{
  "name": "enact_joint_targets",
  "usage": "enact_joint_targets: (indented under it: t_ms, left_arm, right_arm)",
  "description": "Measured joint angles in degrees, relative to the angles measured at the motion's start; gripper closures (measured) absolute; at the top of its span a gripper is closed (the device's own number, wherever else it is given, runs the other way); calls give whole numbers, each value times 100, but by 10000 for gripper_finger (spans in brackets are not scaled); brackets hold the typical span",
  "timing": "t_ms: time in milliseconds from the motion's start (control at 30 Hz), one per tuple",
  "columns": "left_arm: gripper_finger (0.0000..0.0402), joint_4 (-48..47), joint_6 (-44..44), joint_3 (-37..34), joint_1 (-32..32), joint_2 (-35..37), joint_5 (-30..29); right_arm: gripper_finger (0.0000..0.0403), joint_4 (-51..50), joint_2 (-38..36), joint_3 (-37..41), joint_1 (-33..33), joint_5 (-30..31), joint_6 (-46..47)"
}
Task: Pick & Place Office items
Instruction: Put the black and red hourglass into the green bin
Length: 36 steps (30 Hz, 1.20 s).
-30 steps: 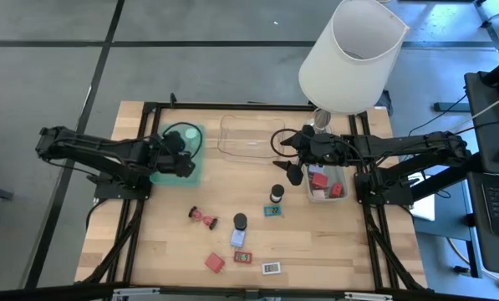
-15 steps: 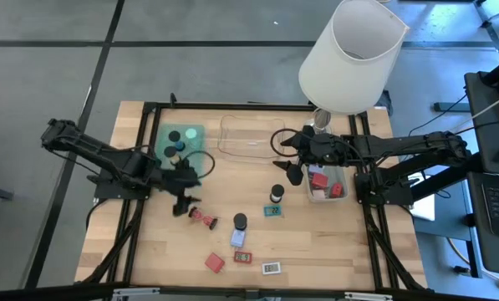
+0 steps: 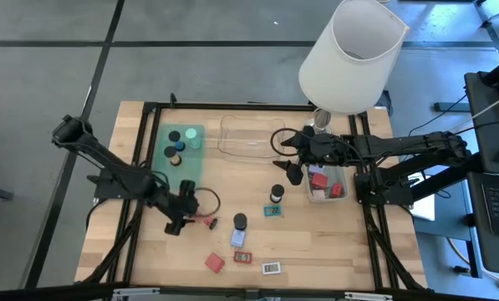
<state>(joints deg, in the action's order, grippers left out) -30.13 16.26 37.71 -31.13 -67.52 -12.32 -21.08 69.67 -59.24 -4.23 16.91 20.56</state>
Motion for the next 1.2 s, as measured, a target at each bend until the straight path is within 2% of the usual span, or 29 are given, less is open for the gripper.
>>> enact_joint_targets:
  t_ms: [133, 300, 667, 867, 1100, 1200]
  left_arm:
    - [137, 12, -785, 0, -106, -414, -49]
    - [137, 10, -1198, 0, -103, -915, -127]
    - [141, 225, -1415, 13, -108, -1735, -195]
    - [192, 275, -1085, -2, -108, -1686, -187]
    - [195, 339, -889, 40, -101, -1358, -606]
    - [195, 356, -895, 199, -101, -1082, -1033]
  right_arm:
    - [49, 2, 0, 0, 0, 0, 2]
    - [49, 1, 0, 0, 0, 2, 51]
    - [49, 2, 0, 0, 0, 20, 65]
    - [49, 0, 0, 0, 0, 20, 65]
    - [49, 2, 0, 0, 0, 20, 65]
    - [49, 16, 0, 0, 0, 20, 61]
